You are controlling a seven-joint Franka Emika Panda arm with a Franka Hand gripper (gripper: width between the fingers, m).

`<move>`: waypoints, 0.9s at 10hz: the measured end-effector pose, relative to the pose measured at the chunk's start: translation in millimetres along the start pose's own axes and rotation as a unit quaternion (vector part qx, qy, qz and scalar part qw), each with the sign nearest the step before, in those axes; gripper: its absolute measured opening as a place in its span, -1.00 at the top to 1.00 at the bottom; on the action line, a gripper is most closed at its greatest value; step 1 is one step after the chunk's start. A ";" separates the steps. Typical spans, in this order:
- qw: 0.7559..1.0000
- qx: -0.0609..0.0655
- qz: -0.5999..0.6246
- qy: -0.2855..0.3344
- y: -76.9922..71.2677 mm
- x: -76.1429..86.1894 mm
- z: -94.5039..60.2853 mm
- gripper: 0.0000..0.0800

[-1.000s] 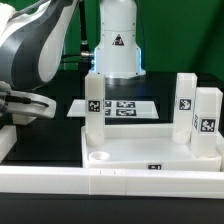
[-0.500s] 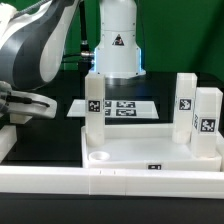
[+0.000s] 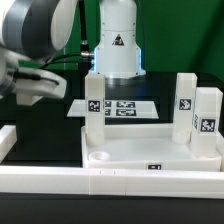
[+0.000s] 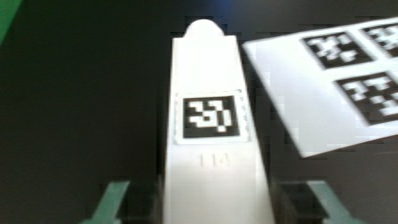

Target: Assemble desk

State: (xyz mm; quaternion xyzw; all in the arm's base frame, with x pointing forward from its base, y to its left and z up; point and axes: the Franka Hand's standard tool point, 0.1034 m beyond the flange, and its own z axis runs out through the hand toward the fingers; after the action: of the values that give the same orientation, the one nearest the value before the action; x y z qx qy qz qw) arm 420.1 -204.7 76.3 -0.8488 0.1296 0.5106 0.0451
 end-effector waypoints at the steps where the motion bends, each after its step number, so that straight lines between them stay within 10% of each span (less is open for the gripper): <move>1: 1.000 0.000 0.004 0.005 -0.6 -1.6 -5.8 0.28; 7: 0.997 0.007 0.009 0.072 -9.0 -2.7 -34.8 0.27; 9: 0.989 0.046 0.019 0.138 -23.8 -7.2 -55.9 0.27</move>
Offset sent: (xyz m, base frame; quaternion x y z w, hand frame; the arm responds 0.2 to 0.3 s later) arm 0.0000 0.0000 0.0000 0.0000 0.0650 0.0000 0.9979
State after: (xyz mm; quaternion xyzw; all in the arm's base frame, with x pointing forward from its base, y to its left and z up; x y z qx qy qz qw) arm 471.0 -192.3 107.8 -0.9056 0.1737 0.3829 0.0559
